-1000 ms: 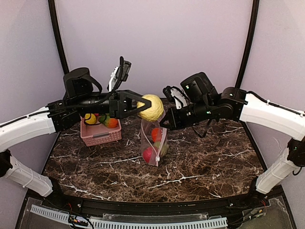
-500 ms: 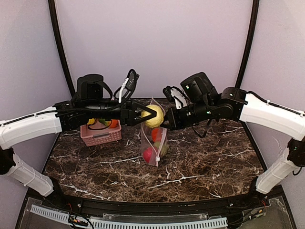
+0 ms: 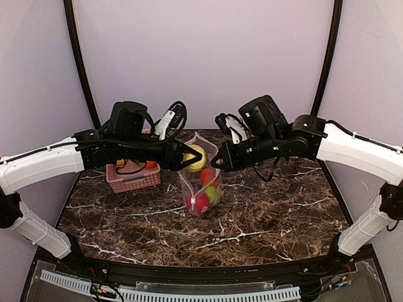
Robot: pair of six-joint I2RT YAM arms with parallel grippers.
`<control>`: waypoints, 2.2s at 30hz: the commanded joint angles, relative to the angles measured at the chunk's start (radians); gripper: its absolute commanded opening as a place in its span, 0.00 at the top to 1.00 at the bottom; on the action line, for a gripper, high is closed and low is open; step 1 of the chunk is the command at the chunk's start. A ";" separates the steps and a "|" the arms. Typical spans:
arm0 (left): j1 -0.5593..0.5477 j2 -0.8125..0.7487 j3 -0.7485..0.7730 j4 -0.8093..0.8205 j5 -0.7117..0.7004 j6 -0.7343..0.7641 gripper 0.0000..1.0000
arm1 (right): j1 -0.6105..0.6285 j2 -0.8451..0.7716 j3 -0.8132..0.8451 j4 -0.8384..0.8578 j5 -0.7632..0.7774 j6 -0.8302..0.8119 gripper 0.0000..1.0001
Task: Place the food in the zip-top bag and seal the zipper
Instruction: Place the fake fruit in the zipper food storage bag, then pick up the fake fruit from the bin.
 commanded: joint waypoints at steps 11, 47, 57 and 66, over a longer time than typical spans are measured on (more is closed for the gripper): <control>-0.003 0.017 0.069 -0.133 -0.113 0.076 0.09 | -0.003 0.010 0.032 0.017 -0.011 -0.005 1.00; 0.280 -0.116 0.109 -0.210 0.255 -0.140 0.07 | -0.005 -0.001 0.014 0.017 0.002 -0.006 1.00; 0.427 -0.106 -0.008 -0.280 -0.159 -0.077 0.04 | -0.005 -0.002 0.014 0.017 0.004 -0.010 1.00; 0.577 0.016 -0.072 -0.161 -0.372 -0.020 0.04 | -0.005 -0.021 -0.007 0.030 0.004 -0.005 1.00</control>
